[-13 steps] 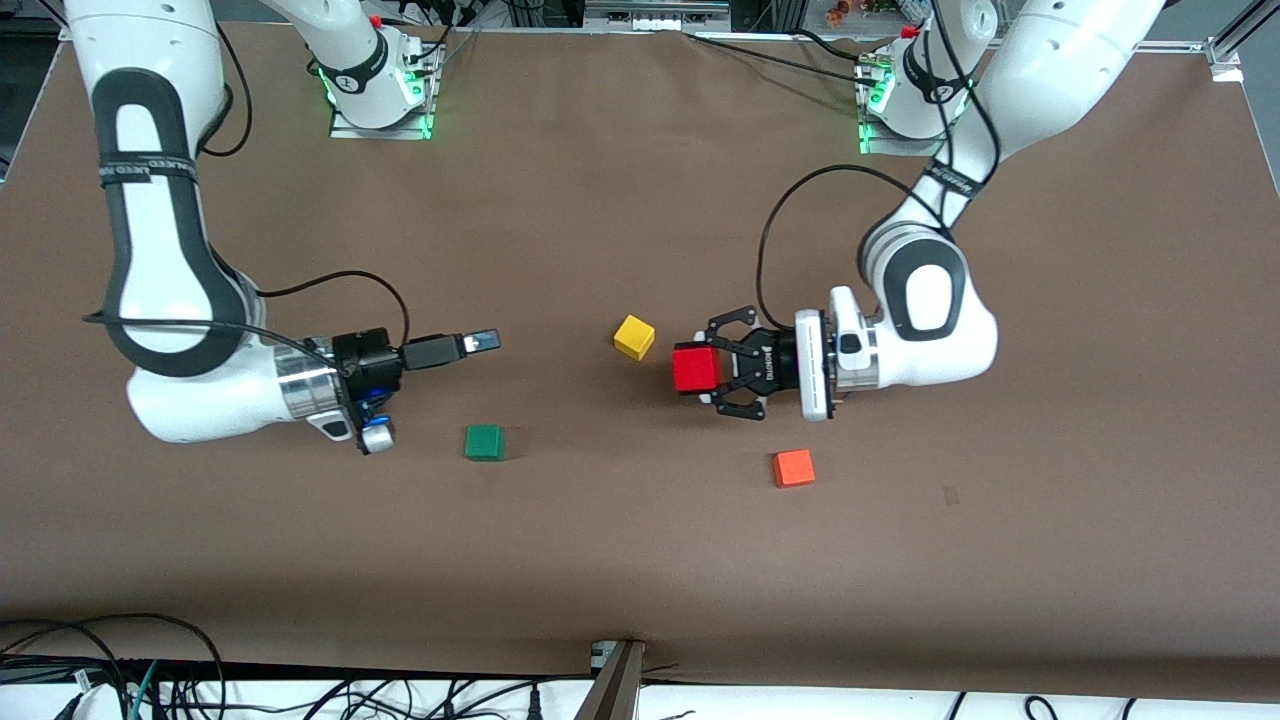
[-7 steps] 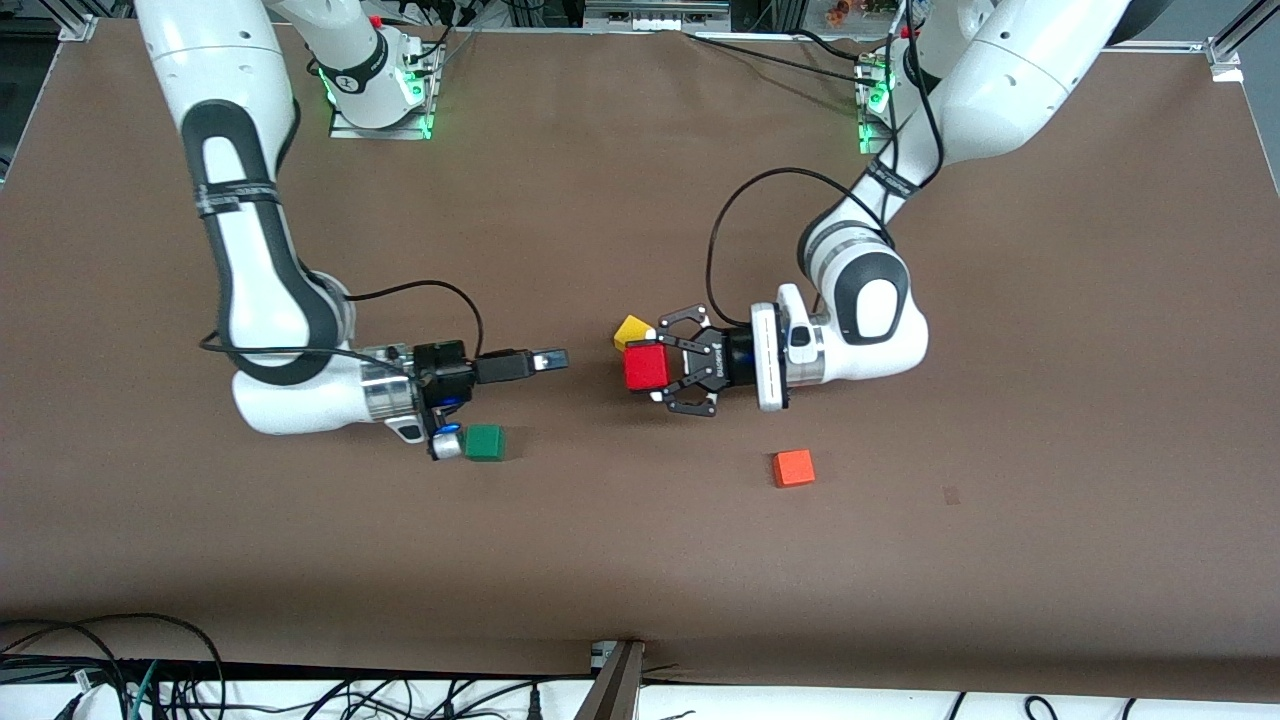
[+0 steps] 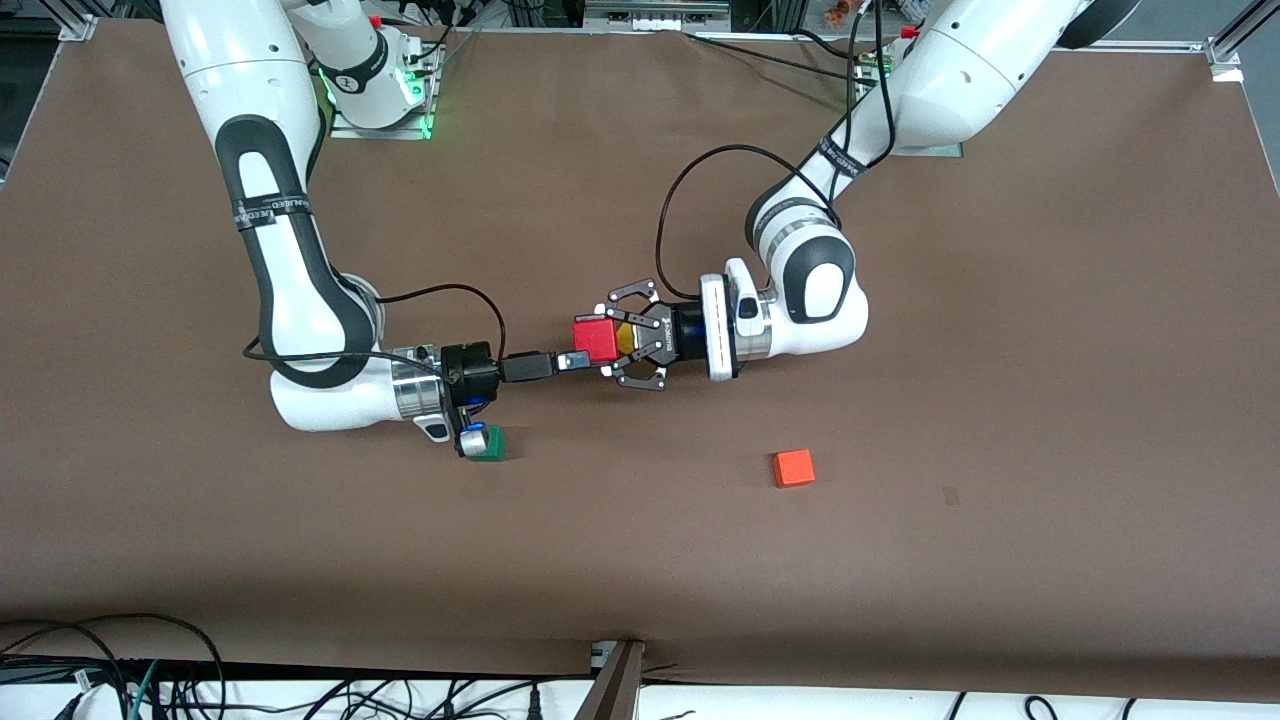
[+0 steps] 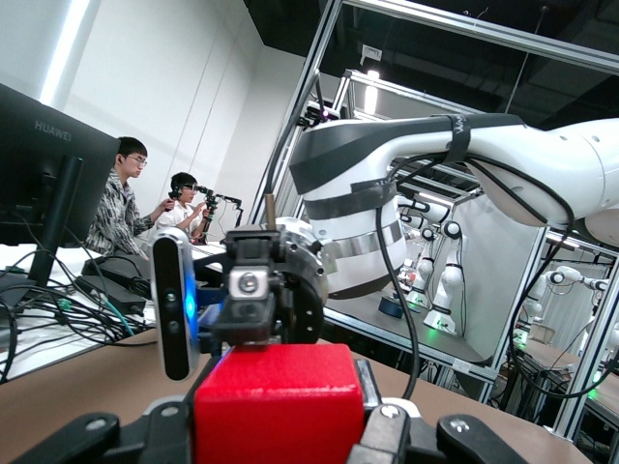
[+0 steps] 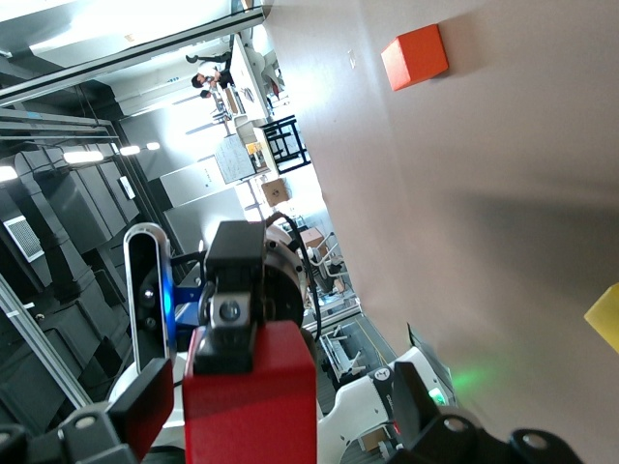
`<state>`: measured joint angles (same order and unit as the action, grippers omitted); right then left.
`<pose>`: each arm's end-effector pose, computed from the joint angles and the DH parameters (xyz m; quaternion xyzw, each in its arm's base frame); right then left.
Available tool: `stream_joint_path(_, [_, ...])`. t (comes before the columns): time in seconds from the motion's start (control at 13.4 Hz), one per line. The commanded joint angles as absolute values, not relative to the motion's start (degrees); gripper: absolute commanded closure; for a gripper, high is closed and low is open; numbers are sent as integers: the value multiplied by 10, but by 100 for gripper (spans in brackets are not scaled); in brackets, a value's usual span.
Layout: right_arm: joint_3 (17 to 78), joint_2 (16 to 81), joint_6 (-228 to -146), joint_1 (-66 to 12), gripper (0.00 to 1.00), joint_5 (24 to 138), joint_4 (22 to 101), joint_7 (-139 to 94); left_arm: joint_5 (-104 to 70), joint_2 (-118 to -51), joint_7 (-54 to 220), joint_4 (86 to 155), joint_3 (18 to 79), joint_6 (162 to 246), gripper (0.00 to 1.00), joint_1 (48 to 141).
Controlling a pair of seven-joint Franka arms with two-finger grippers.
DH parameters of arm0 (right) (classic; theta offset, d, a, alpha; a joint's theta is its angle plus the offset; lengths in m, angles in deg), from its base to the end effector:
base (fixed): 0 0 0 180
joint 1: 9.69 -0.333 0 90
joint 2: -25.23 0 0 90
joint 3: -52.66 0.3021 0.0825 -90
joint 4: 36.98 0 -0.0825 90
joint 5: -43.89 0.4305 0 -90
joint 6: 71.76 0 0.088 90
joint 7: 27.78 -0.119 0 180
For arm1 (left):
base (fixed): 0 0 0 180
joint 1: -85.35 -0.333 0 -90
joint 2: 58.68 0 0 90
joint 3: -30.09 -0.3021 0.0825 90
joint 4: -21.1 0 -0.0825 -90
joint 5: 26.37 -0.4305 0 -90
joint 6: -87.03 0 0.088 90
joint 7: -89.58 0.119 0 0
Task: Pass red block to right arm, stack on blue
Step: 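Grasp the red cube with the right gripper from the left gripper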
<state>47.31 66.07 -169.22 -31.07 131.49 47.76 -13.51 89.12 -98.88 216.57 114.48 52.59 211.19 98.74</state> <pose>0.6753 0.3175 0.2561 -0.7628 0.0527 0.1833 0.6178 0.6047 -0.4447 0.2358 0.5854 -0.3395 0.4771 0.5607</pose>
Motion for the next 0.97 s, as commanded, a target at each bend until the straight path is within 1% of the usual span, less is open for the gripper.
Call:
stream_joint_path(0.0, [472,629,-1691,-314,0,1334,520,-121,908,-996,2180,1129,528,2116,93,989])
stream_joint_path(0.37, [477,622,-1693,-315,0,1365,521,-122,911,-1000,2177,1129,527,2116,94,988])
stream_joint_path(0.45, [478,621,-1695,-315,4,1365,525,-121,911,-1000,2176,1129,527,2115,94,987])
stream_joint_path(0.52, [479,615,-1698,-315,18,1365,529,-120,911,-1000,2177,1129,527,2115,94,987])
stream_joint_path(0.6, [479,615,-1699,-315,29,1365,531,-120,911,-1000,2177,1129,527,2115,94,987])
stream_joint_path(0.67, [479,615,-1699,-315,33,1365,531,-119,911,-1000,2177,1129,527,2115,94,987])
stream_joint_path(0.75, [479,615,-1702,-316,42,1365,532,-111,911,-1000,2176,1129,527,2115,94,987])
stream_joint_path(0.9, [479,616,-1708,-317,74,1365,532,-106,911,-1001,2176,1129,527,2115,93,987])
